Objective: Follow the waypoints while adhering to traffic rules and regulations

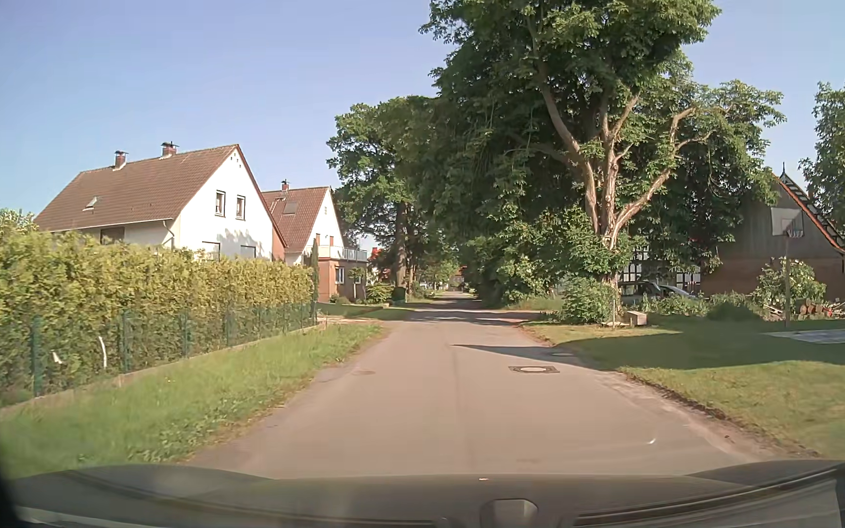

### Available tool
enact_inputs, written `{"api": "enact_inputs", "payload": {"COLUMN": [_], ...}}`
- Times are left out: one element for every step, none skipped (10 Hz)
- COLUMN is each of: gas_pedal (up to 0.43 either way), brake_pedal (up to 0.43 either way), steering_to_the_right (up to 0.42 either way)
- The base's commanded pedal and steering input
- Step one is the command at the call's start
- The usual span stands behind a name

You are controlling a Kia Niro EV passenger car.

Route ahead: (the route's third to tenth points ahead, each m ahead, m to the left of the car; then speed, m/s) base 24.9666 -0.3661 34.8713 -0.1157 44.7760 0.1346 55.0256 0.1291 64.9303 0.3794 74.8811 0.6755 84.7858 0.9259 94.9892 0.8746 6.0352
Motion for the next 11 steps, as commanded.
{"api": "enact_inputs", "payload": {"gas_pedal": [0.130,0.130,0.130,0.130,0.130,0.130,0.130,0.138,0.138,0.138,0.138], "brake_pedal": [0.006,0.006,0.006,0.006,0.006,0.006,0.006,0.006,0.006,0.006,0.006], "steering_to_the_right": [0.033,0.037,0.035,0.026,0.016,0.007,0.004,0.003,-0.001,-0.009,-0.014]}}
